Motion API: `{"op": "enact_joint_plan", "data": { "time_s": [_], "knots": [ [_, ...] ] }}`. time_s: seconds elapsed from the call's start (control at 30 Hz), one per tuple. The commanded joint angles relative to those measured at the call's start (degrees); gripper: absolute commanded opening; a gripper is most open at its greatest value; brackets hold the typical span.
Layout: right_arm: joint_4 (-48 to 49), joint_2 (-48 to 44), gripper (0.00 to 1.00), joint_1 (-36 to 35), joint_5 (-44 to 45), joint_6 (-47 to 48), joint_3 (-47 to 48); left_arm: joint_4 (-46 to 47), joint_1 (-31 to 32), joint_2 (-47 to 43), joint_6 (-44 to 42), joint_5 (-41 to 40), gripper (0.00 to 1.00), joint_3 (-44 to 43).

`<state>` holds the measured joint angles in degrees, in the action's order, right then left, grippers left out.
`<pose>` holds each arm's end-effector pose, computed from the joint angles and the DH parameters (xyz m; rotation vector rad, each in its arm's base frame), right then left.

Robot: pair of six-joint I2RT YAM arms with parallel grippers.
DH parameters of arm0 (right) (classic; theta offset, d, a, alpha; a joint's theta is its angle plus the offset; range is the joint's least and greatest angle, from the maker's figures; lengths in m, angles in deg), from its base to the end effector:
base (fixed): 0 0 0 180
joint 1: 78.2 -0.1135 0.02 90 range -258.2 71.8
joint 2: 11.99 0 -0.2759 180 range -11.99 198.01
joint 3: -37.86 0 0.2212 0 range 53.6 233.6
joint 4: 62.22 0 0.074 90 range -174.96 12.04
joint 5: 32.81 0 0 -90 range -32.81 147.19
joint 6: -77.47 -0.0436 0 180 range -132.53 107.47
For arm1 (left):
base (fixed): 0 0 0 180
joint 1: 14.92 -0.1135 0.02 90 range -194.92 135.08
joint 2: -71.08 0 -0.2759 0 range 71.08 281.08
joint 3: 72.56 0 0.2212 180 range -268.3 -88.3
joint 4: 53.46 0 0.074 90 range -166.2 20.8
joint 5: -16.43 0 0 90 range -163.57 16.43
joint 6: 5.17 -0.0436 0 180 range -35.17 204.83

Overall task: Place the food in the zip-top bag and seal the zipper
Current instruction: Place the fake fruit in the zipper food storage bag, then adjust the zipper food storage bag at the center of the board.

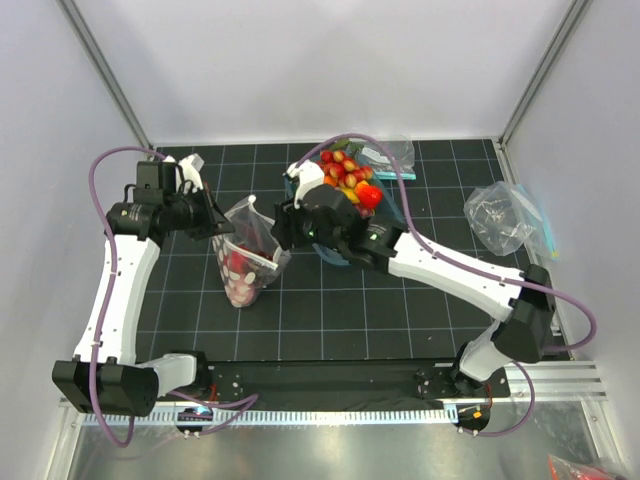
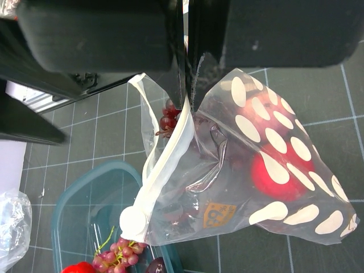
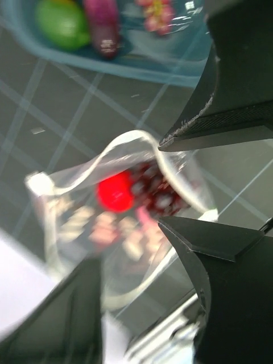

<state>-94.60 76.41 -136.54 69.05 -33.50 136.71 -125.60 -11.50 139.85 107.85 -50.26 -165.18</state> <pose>0.1851 0.2830 0.3858 -0.5099 1.9474 0.7049 0.1969 -0.0291 0.3750 -0.2258 2.4310 -0.7008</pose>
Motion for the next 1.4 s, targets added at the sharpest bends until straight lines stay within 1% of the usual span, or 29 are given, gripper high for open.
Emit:
{"op": "enact_joint_plan", "data": {
  "time_s": [0.0, 0.23, 0.33, 0.4, 0.47, 0.7, 0.73, 1.03, 1.1, 1.2, 1.23, 1.3, 1.37],
  "knots": [
    [-7.9, 4.0, 0.56, 1.0, 1.4, -0.7, 3.8, 1.1, 0.2, -2.1, -1.1, 1.8, 0.00, -0.6],
    [-7.3, 9.0, 0.53, 2.9, -2.3, -2.7, 5.0, 1.3, 0.5, -2.1, -1.1, 2.4, 0.00, -0.4],
    [-6.6, 10.1, 0.50, 3.9, -3.0, -4.4, 5.0, 1.3, 0.8, -2.1, -1.3, 2.3, 0.00, -0.4],
    [-4.8, 10.5, 0.46, 4.8, -4.0, -5.2, 3.7, 1.3, 0.9, -2.2, -1.3, 2.3, 0.00, -0.3],
    [-2.6, 10.3, 0.45, 5.5, -5.3, -5.8, 2.9, 1.3, 1.0, -2.0, -1.3, 2.3, 0.00, -0.3],
    [1.3, 11.5, 0.43, 7.6, -11.1, -7.4, 0.7, 1.2, 1.3, -1.8, -1.2, 2.1, 0.00, -0.5],
    [1.6, 11.9, 0.43, 7.9, -13.4, -7.7, 0.5, 1.2, 1.3, -1.7, -1.3, 2.0, 0.00, -0.5],
    [-0.6, 15.2, 0.42, 8.9, -14.7, -8.6, 2.2, 0.9, 1.3, -1.8, -1.4, 1.6, 0.00, -0.8],
    [-0.9, 15.6, 0.40, 8.9, -15.9, -8.5, 2.2, 0.9, 1.3, -1.8, -1.5, 1.4, 0.00, -0.8],
    [-0.3, 15.7, 0.31, 8.9, -16.8, -8.4, 1.4, 0.8, 1.3, -1.8, -1.5, 1.3, 0.00, -0.8],
    [-0.5, 15.6, 0.16, 8.9, -16.8, -8.2, 1.4, 0.9, 1.3, -1.7, -1.5, 1.4, 0.00, -0.8],
    [-0.6, 14.5, 0.01, 8.8, -17.0, -7.6, 1.5, 0.9, 1.4, -1.6, -1.5, 1.2, 0.00, -0.8],
    [-0.4, 11.4, 0.01, 8.7, -16.4, -7.5, 0.5, 0.9, 1.5, -1.3, -1.5, 1.0, 0.00, -0.9]
  ]
}}
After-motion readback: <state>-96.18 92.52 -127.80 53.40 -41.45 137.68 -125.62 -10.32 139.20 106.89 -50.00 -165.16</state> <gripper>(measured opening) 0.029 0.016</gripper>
